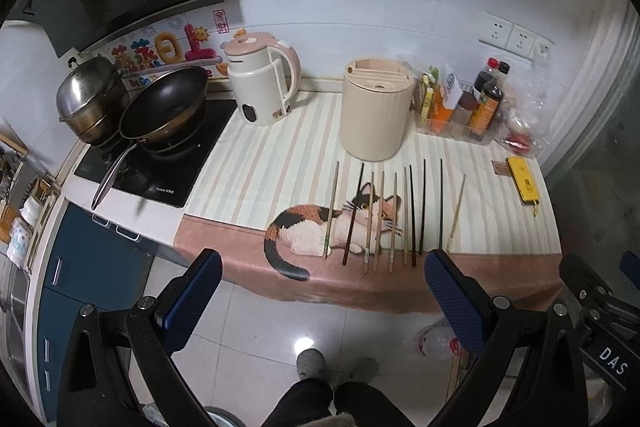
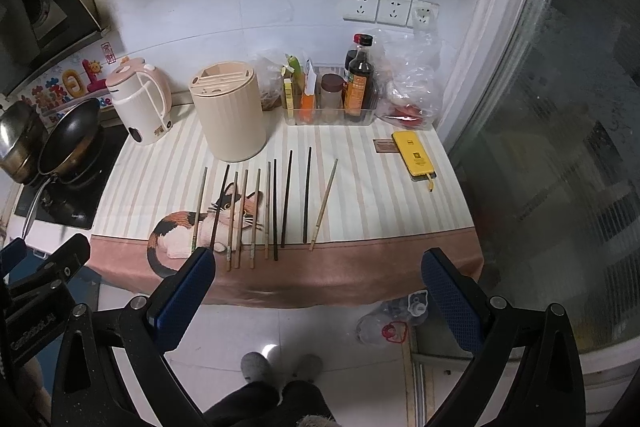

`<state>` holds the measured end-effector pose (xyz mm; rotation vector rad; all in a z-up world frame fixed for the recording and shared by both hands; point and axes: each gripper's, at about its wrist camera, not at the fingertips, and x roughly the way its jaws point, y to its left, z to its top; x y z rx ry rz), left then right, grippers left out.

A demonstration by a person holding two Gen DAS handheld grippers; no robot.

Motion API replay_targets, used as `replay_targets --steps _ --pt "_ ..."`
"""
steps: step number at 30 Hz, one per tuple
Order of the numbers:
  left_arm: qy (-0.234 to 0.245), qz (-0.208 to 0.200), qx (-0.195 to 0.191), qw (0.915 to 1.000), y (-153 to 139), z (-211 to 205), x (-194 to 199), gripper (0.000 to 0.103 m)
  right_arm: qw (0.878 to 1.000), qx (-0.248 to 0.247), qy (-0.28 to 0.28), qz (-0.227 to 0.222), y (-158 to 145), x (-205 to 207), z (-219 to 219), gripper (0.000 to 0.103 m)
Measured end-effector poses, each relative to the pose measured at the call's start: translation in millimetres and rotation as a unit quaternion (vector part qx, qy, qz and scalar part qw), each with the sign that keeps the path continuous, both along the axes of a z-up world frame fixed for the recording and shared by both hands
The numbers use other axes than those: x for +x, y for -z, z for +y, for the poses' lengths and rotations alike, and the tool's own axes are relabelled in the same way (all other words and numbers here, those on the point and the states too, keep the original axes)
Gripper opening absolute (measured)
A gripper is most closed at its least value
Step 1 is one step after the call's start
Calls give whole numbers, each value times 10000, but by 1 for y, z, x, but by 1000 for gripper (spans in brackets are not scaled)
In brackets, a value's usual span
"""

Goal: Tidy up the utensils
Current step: 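Grasp a light wooden chopstick with the left tool while the right tool grasps a black chopstick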

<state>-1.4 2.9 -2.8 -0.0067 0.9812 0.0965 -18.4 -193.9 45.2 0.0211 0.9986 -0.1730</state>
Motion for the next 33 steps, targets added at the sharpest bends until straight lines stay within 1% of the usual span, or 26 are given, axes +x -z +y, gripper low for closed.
replay_targets --steps 3,6,8,11,12,13,15,17,18,19,20,21,22,23,24,25,27,30,31,32,33 --pt "-108 -208 101 9997 9 1 11 103 10000 86 -33 -1 11 12 -9 103" --pt "-207 -293 345 9988 27 4 32 103 9995 323 6 -18 27 27 -17 103" --pt "-206 -216 529 9982 42 6 49 103 9985 550 40 27 45 44 -23 103" --pt "-220 -16 717 9972 77 16 85 103 9968 749 109 257 77 71 -28 103" --pt "-208 49 725 9971 87 18 96 103 9959 824 133 341 90 83 -29 103" --pt "-196 120 717 9972 98 21 107 103 9954 861 153 387 101 91 -30 100" --pt "-137 358 714 9967 128 27 135 103 9941 910 205 554 128 114 -29 89" --pt "-33 705 706 9950 160 31 165 103 9905 1116 240 762 158 140 -29 64" --pt "12 892 679 9937 174 31 177 103 9879 1220 275 915 176 155 -29 58" --pt "44 1052 617 9925 188 32 187 103 9857 1315 297 1009 190 167 -28 48" --pt "97 1214 520 9912 202 33 198 101 9839 1363 343 1100 202 176 -28 43" --pt "168 1418 355 9891 219 35 212 100 9817 1401 390 1233 217 189 -27 42" --pt "225 1562 264 9871 230 35 221 94 9802 1432 401 1309 229 198 -27 39" --pt "293 1723 176 9844 244 34 229 84 9784 1452 427 1407 240 207 -27 37" --pt "371 1917 100 9807 260 32 238 80 9766 1447 472 1522 252 217 -26 37" --pt "421 2032 78 9782 270 30 244 75 9747 1487 485 1600 260 224 -25 37" --pt "535 2286 36 9720 291 24 255 74 9700 1551 521 1801 278 241 -26 37" --pt "655 2437 146 9675 311 16 263 74 9635 1560 559 2104 305 262 -28 38" --pt "678 2472 158 9665 314 15 265 69 9620 1518 537 2205 313 268 -28 38" --pt "701 2487 192 9659 316 14 266 55 9613 1461 541 2271 321 274 -28 37" --pt "719 2502 197 9653 317 14 267 53 9608 1398 564 2327 328 280 -29 37"
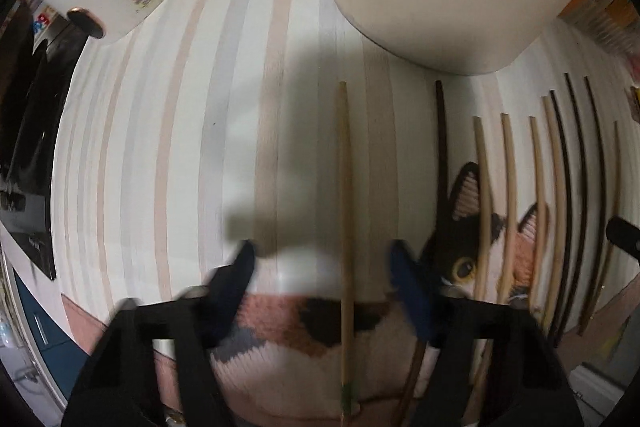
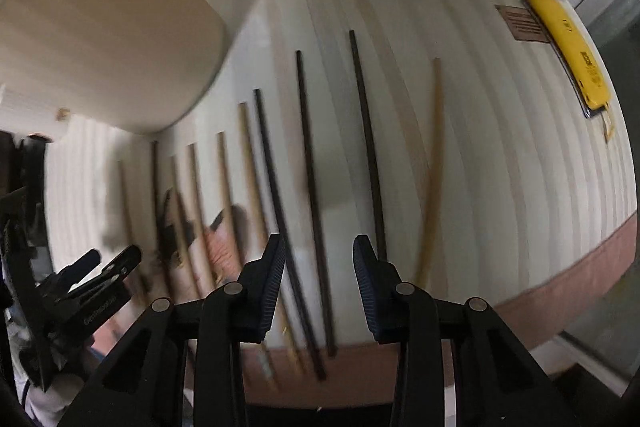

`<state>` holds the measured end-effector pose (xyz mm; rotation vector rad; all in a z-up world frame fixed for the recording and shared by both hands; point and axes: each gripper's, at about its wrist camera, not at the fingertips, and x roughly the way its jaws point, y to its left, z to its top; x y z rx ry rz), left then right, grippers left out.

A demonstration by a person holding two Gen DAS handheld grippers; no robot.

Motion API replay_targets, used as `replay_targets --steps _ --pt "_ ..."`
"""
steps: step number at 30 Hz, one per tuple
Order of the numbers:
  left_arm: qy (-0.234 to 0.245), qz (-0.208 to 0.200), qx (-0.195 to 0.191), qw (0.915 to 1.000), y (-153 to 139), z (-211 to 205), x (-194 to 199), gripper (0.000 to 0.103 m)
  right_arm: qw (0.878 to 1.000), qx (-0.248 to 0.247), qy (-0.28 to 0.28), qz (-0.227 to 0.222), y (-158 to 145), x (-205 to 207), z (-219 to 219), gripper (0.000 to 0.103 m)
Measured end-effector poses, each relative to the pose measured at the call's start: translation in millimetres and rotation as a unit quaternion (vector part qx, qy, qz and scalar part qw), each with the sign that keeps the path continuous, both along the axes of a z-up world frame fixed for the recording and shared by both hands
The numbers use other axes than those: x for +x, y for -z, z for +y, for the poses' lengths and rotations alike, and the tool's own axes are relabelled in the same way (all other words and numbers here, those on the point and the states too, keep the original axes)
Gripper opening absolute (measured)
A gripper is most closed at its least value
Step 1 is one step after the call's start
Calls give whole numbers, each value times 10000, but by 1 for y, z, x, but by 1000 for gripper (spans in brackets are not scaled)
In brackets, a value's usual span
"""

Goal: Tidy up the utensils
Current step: 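Grasp a light wooden chopstick with the left tool while the right tool grasps a black chopstick, then lift both held chopsticks and carry them above the beige utensil holder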

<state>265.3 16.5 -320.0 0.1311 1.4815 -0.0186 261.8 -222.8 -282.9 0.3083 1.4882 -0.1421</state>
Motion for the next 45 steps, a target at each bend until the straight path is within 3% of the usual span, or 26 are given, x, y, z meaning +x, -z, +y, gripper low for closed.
replay_targets --steps 3,5,6,7,10,11,19,24,28,45 --pt "26 -87 -169 9998 -6 -1 1 32 9998 -106 -55 147 16 14 0 38" --pt "98 -83 -206 9997 -10 -2 0 10 9994 -216 -107 263 26 21 1 37" --pt "173 -92 -109 9997 -11 -4 1 7 9990 -245 -157 325 31 24 2 37" --pt "221 -98 -48 9997 -12 -4 0 6 9987 -273 -197 381 35 26 4 31" --pt "217 -55 -6 9997 -16 3 -1 5 9974 -437 -308 473 40 21 7 7" --pt "208 -38 -3 9998 -17 6 -1 5 9965 -527 -367 532 41 18 7 6" --pt "68 158 12 9999 -37 46 -28 5 9931 -566 -348 965 51 -34 0 6" --pt "37 150 6 9999 -41 51 -39 5 9913 -625 -377 1091 58 -42 -4 6" --pt "91 137 31 9999 -40 47 -42 5 9892 -700 -419 1215 62 -28 5 7" --pt "304 5 90 9995 -31 38 8 5 9819 -1072 -469 1489 63 44 14 8"
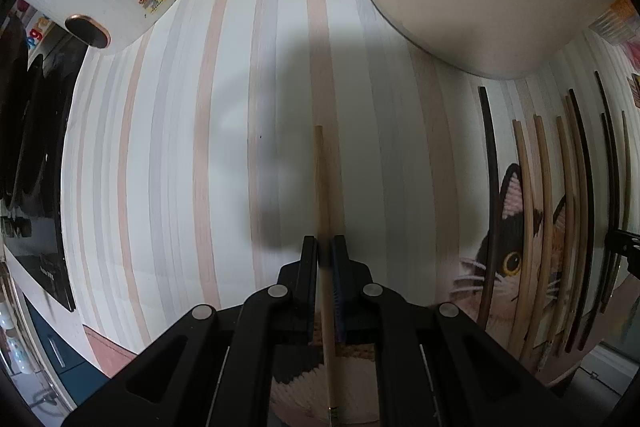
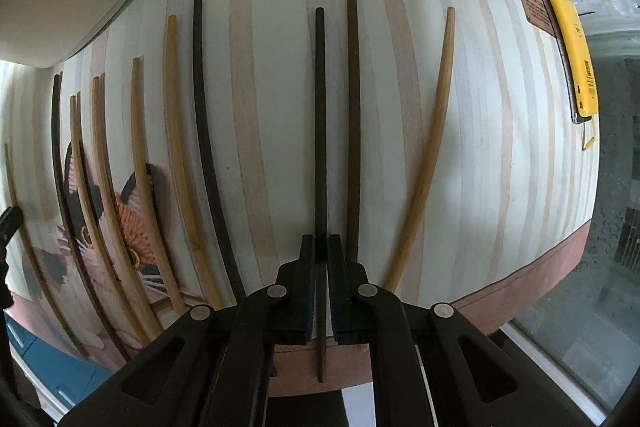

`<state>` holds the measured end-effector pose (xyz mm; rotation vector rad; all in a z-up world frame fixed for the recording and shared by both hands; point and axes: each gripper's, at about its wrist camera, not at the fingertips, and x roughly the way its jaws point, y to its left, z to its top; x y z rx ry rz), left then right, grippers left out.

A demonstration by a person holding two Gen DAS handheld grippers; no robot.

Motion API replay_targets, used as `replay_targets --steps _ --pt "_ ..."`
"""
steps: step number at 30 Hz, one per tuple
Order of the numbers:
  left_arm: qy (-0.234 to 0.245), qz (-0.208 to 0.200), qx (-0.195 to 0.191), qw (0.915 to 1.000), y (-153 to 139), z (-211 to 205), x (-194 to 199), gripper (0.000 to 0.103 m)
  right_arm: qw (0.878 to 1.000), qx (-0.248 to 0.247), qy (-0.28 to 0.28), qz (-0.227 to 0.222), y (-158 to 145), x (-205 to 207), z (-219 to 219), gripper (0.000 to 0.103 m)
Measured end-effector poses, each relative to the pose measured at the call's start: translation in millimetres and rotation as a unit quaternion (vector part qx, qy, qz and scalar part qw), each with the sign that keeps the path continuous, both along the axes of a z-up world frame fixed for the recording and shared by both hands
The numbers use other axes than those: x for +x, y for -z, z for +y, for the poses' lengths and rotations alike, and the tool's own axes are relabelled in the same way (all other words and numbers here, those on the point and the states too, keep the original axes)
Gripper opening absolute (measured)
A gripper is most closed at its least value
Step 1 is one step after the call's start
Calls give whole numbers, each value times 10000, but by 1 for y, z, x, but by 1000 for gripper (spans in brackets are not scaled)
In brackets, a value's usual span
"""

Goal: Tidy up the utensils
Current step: 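Lift both held chopsticks and carry them above the beige utensil holder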

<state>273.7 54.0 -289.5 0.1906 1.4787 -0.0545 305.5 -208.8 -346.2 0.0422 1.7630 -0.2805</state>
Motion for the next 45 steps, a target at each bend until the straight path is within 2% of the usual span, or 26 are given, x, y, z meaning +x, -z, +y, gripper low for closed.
replay_targets --steps 3,8,16,20,26,30,37,45 --pt "25 -94 74 9999 -2 -2 4 4 9997 26 88 -236 -9 -7 -8 6" --pt "-4 -479 146 9987 -28 -1 2 4 9962 168 403 -756 -37 -25 -22 6" --pt "-259 -1018 246 9942 -71 -2 -15 4 9884 183 264 -1487 -91 -38 -28 6" --pt "-543 -1268 250 9901 -95 1 -23 4 9840 311 105 -1751 -94 -46 -1 6" --pt "-808 -1664 185 9826 -129 9 -32 4 9751 482 -233 -2154 -120 -48 17 6" --pt "-909 -2083 180 9737 -159 10 -36 4 9661 633 -375 -2475 -144 -40 18 6" --pt "-1023 -2703 -258 9570 -225 6 -29 4 9423 969 -471 -3170 -207 -34 22 6" --pt "-983 -3383 -921 9314 -314 -2 -5 4 9039 1413 -544 -4001 -292 -10 24 6"
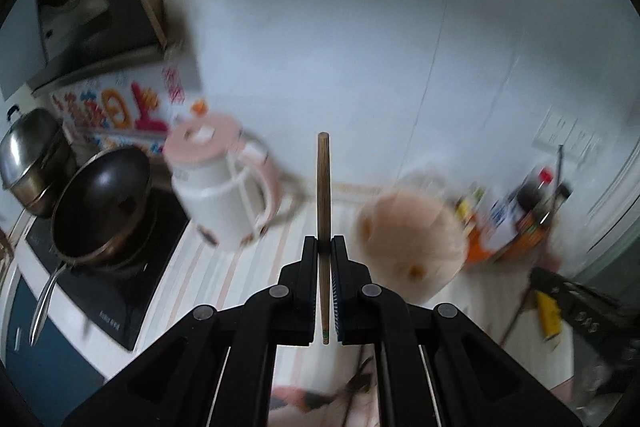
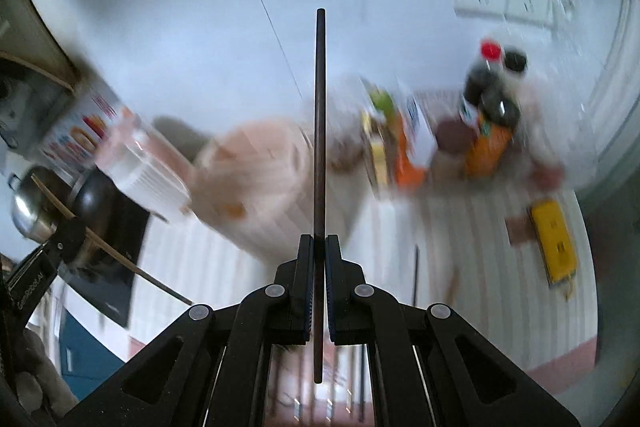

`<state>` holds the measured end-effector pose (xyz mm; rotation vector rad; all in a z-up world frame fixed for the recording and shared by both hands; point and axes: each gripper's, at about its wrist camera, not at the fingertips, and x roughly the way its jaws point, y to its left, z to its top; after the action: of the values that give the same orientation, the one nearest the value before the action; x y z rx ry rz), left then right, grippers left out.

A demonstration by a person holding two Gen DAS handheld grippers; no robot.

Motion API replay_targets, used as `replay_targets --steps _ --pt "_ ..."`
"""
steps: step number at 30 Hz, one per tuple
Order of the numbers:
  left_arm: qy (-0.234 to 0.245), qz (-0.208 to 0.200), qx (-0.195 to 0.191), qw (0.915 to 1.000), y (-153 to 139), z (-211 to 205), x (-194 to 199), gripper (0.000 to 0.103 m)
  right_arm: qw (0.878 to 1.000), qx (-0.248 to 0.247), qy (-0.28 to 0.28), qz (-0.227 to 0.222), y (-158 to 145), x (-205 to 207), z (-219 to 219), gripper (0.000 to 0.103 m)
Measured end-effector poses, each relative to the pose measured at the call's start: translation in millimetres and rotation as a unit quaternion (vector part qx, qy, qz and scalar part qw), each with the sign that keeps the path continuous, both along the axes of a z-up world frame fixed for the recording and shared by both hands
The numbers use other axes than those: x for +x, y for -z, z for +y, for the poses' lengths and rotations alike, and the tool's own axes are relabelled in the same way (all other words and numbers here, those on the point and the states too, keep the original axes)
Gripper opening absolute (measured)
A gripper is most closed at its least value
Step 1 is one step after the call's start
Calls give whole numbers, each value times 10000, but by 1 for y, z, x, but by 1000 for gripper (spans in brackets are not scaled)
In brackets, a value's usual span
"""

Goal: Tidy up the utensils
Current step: 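Lift both held chopsticks and carry them above the beige utensil holder, then open both tools to drop the chopsticks into the beige holder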

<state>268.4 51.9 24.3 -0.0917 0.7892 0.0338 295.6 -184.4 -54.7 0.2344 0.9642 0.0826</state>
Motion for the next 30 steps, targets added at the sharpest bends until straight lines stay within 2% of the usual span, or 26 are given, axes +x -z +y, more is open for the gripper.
replay_targets --steps 6,11,15,22,30 --pt "106 -431 -118 9989 -44 -14 36 4 9975 86 -14 -700 -46 39 11 6" --pt "160 -547 -141 9983 -55 -21 75 4 9935 -23 76 -1133 -63 80 24 6" --pt "126 -425 -174 9989 -46 -26 108 4 9899 -107 229 -1397 -57 112 28 5" --pt "180 -103 -308 9993 -14 -34 146 4 9897 13 299 -1397 -29 156 32 5" --pt "312 348 -432 9980 22 -41 163 4 9930 113 173 -1165 0 164 31 6"
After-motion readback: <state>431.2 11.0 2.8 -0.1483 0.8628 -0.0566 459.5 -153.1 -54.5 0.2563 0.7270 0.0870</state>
